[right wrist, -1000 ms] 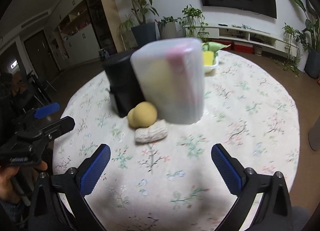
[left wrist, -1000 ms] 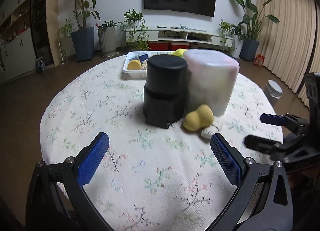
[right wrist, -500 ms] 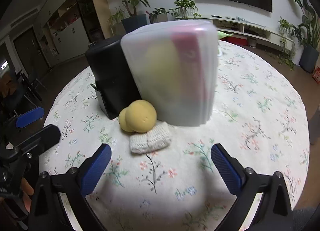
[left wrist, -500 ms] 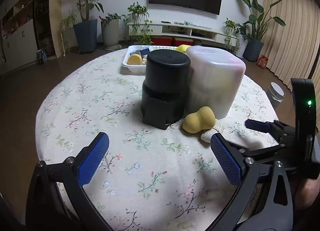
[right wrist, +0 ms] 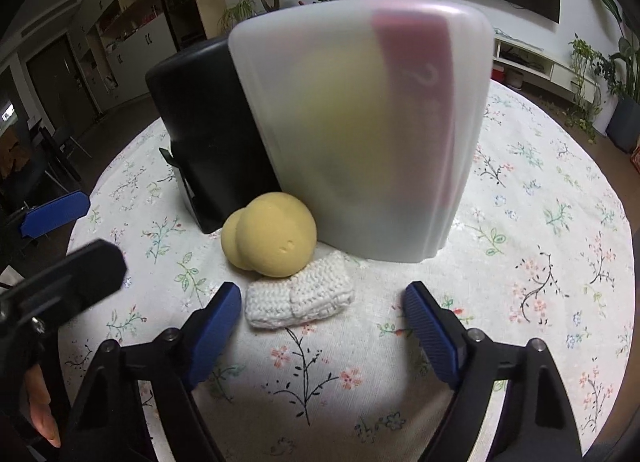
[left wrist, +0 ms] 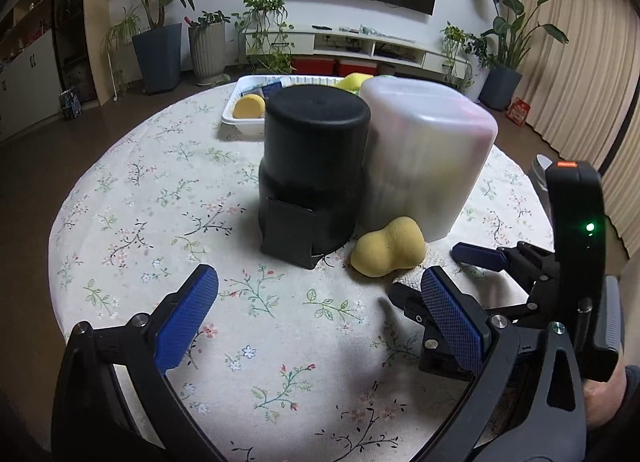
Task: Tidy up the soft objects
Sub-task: 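Move both tools back toward the peanut sponge and knitted pad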
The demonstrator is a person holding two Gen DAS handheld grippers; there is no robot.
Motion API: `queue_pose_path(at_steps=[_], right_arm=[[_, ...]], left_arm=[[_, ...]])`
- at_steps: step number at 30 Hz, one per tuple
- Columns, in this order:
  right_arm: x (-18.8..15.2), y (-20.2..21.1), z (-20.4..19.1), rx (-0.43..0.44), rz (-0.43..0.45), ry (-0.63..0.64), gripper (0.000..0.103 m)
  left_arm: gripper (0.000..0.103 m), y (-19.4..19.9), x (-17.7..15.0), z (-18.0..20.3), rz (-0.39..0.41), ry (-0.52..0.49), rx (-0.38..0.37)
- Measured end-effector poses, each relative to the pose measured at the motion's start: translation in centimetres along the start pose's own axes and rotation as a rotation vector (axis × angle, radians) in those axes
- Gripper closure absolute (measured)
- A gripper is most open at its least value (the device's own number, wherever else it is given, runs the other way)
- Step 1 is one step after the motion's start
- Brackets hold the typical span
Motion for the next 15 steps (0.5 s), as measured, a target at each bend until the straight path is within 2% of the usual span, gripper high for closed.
queue_pose_path(at_steps=[8, 10, 15], right_arm=[[-0.2, 0.6, 0.2, -0.002, 0.004, 0.048, 0.042], [-0.3, 1.0, 0.4, 0.007, 0.000, 0.051, 0.051], [-1.0, 2.3, 1.8, 0.020, -0.003, 0.032, 0.053]], left_arm=[[0.000, -1.4, 0.5, 1.4, -0.026, -0.031, -0.016], [0.000, -1.8, 0.5, 1.8, -0.037, -0.035, -0.022], [0.000, -3.1, 0.7, 2.6, -0.065, -0.040, -0.030]])
Point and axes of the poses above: each gripper's, at about its wrist camera, not at the fingertips, and y roughly against the way its jaws point, z to its right, x to its top, the point moved 4 cm from there along -y, roughly the way its jaws point, and after that the axes turned 11 degrees about -y, right-handed, at the moved point
